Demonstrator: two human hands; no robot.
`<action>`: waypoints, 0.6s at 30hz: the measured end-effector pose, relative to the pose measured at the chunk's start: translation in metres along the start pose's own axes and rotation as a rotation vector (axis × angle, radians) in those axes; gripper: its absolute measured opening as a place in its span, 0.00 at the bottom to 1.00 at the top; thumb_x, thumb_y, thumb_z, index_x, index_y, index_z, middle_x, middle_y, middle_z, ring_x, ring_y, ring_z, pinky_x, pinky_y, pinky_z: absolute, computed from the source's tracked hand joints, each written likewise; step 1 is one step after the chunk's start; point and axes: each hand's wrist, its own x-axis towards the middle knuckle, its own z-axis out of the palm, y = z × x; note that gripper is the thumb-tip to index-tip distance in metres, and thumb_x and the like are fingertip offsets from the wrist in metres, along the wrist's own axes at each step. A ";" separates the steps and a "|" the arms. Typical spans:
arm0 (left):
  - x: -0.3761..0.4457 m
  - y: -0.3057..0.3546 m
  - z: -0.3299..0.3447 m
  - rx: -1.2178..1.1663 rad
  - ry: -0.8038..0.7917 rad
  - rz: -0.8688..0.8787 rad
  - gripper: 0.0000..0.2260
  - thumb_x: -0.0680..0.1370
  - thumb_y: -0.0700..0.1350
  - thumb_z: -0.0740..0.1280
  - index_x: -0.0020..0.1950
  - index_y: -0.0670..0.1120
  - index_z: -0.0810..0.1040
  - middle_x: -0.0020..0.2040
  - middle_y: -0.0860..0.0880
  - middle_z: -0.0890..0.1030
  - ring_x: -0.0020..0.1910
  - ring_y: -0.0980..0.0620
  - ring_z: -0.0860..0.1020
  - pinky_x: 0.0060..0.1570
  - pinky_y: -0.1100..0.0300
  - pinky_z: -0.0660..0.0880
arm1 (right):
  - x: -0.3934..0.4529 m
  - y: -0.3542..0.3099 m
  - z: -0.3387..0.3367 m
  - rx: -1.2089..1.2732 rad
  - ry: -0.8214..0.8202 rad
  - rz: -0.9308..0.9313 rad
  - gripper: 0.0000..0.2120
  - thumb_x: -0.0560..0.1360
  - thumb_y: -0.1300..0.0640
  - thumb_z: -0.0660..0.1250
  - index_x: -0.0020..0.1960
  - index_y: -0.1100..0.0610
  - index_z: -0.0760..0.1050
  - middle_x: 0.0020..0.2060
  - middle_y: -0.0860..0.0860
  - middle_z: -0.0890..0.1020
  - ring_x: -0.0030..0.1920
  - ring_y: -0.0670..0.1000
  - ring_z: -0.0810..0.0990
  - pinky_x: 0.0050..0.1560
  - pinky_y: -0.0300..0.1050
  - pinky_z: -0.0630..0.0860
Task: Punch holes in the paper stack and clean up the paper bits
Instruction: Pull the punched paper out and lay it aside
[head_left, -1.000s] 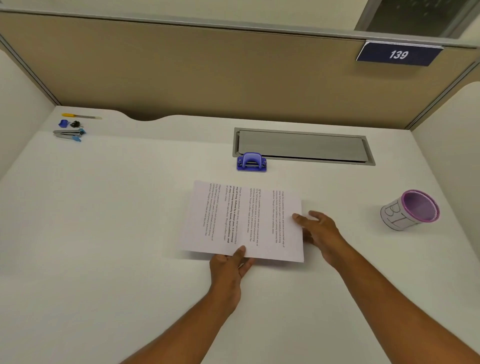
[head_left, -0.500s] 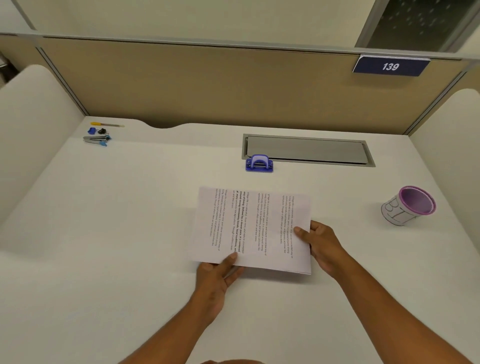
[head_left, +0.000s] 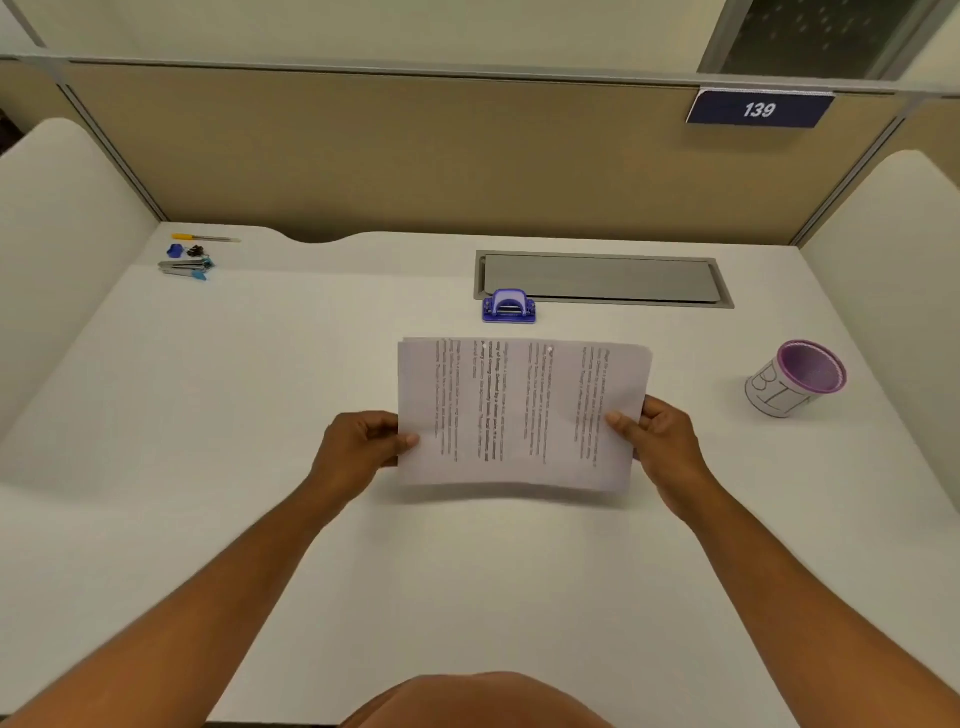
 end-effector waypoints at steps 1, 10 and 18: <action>0.002 0.003 0.002 0.045 0.018 0.032 0.06 0.78 0.37 0.77 0.53 0.44 0.90 0.50 0.48 0.91 0.50 0.47 0.90 0.52 0.53 0.87 | 0.000 -0.002 0.000 -0.002 0.015 -0.022 0.10 0.80 0.60 0.72 0.60 0.50 0.84 0.53 0.48 0.89 0.53 0.49 0.88 0.57 0.50 0.83; 0.009 0.011 0.011 0.354 0.167 0.235 0.05 0.78 0.43 0.78 0.52 0.51 0.90 0.46 0.61 0.89 0.44 0.64 0.86 0.49 0.71 0.78 | 0.006 -0.010 -0.007 -0.027 0.111 -0.120 0.09 0.78 0.59 0.75 0.55 0.48 0.85 0.49 0.43 0.90 0.50 0.45 0.88 0.50 0.34 0.83; 0.009 0.018 0.011 0.369 0.187 0.250 0.07 0.77 0.38 0.78 0.54 0.45 0.89 0.49 0.51 0.89 0.42 0.64 0.85 0.47 0.76 0.77 | 0.009 -0.012 -0.012 -0.049 0.108 -0.127 0.11 0.78 0.62 0.74 0.56 0.49 0.85 0.51 0.45 0.89 0.53 0.46 0.88 0.54 0.41 0.83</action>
